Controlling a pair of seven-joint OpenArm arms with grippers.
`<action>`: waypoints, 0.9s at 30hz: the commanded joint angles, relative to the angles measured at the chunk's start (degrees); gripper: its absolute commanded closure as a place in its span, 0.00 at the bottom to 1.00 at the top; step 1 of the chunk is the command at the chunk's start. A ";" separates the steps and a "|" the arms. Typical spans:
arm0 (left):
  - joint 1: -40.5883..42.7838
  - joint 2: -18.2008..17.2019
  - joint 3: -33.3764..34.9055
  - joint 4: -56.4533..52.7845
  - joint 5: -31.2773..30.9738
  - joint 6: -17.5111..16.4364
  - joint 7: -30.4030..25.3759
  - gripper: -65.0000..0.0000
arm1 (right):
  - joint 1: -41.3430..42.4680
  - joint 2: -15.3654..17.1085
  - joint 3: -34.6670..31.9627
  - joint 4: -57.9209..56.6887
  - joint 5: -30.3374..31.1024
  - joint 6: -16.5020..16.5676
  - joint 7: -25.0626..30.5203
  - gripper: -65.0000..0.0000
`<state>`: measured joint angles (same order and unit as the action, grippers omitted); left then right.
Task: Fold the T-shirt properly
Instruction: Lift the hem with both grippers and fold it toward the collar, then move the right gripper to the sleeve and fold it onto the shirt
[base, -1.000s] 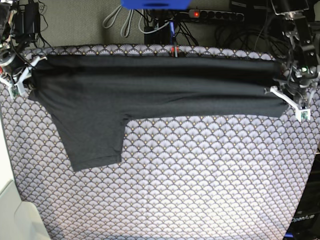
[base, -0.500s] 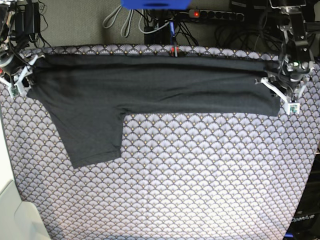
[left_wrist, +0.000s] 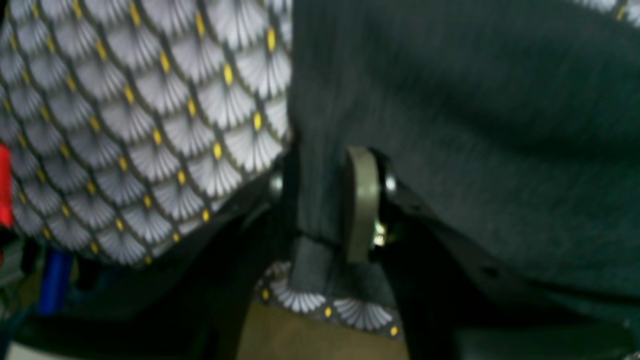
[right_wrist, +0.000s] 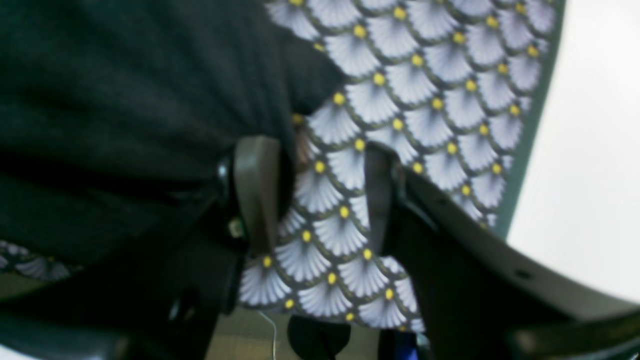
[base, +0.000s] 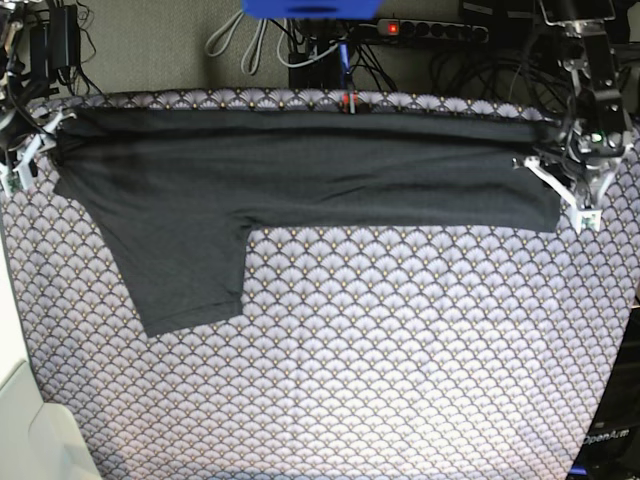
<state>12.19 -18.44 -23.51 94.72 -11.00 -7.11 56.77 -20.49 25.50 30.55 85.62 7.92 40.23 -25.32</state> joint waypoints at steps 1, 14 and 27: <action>-0.10 -0.95 -0.54 0.98 0.32 0.21 -0.11 0.75 | 0.23 1.10 0.97 1.01 0.47 -0.23 1.10 0.54; -0.89 -0.42 -7.31 1.06 -0.03 0.21 -0.11 0.75 | 8.84 2.94 1.06 2.86 0.56 -0.23 1.10 0.52; -0.45 0.46 -7.39 5.90 0.24 0.48 0.33 0.75 | 46.12 3.21 -25.40 -28.00 0.47 -0.23 -1.54 0.52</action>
<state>11.99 -17.45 -30.74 99.57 -10.90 -6.85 57.76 23.79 27.40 4.69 56.60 8.03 40.60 -28.01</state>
